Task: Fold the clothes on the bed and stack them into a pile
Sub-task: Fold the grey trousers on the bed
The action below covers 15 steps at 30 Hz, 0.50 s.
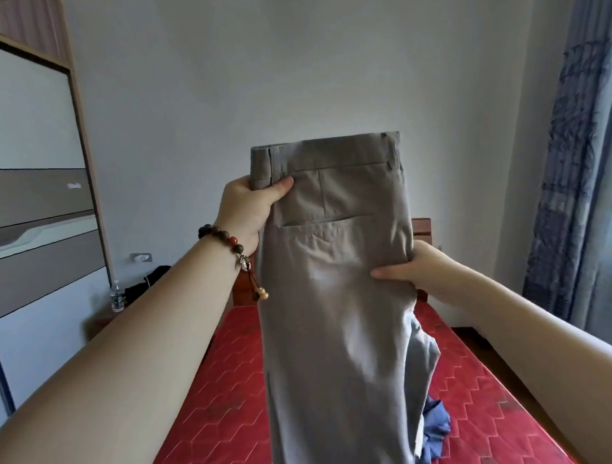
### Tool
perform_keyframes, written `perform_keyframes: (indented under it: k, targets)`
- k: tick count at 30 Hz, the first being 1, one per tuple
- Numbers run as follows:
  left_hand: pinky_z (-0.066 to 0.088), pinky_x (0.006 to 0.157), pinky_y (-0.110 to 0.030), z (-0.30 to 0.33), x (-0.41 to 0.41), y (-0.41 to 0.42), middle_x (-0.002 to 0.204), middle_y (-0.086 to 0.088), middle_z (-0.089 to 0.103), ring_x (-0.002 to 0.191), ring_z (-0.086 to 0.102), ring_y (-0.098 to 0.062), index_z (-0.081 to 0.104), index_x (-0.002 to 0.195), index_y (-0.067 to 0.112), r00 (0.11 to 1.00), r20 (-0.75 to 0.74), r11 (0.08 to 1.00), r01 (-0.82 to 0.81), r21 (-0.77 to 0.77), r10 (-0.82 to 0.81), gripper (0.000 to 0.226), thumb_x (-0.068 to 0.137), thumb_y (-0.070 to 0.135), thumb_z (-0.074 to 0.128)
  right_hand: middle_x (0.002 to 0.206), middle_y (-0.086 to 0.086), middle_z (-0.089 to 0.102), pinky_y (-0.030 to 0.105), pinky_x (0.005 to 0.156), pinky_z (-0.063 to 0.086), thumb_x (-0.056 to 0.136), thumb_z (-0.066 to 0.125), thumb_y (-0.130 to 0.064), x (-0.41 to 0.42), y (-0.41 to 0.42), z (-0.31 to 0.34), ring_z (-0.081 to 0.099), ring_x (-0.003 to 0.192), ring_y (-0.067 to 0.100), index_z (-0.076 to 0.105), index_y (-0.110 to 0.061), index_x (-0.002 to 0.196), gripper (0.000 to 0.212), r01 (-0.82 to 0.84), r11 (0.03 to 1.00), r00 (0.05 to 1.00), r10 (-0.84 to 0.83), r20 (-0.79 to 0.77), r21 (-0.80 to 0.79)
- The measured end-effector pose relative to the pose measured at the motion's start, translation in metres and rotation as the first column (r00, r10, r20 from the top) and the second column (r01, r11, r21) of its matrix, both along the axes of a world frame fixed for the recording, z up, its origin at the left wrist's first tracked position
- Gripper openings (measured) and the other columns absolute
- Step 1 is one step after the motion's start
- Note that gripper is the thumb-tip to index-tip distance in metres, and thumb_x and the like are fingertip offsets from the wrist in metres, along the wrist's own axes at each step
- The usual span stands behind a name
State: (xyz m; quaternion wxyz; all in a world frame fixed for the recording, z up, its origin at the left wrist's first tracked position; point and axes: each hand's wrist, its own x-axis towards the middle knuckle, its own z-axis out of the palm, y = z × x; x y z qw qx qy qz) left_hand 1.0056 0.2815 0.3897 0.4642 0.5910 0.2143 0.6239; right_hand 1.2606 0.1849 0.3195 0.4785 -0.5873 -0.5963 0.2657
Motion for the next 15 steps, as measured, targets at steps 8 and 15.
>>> perform_keyframes:
  k: [8, 15]
  targets:
    - [0.056, 0.073, -0.023, -0.022, 0.013, 0.007, 0.087, 0.004, 0.076, 0.087, 0.072, -0.013, 0.075, 0.082, 0.020, 1.000, 0.003, 1.000, -0.017, 0.022, 0.017, 0.007, 0.077, 0.020, 0.080, 0.091, 0.000, 0.073, 0.031, 0.080, 0.055, 0.069, 0.087, -0.029, 0.023, 0.002, -0.080, 0.069, 0.087, 0.018, 0.071, -0.012, 0.098, 0.038, 0.214, 0.973, 0.963, -0.196, 0.183, -0.087]
    - [0.057, 0.087, -0.037, -0.033, 0.008, 0.021, 0.093, -0.002, 0.076, 0.093, 0.072, -0.018, 0.075, 0.084, 0.019, 0.999, -0.026, 0.999, -0.048, -0.023, 0.048, 0.011, 0.076, 0.020, 0.082, 0.082, -0.007, 0.074, 0.021, 0.070, 0.054, 0.073, 0.083, -0.026, 0.039, -0.009, -0.143, 0.068, 0.078, 0.010, 0.074, -0.026, 0.084, 0.015, 0.218, 0.967, 0.928, -0.164, 0.336, -0.130]
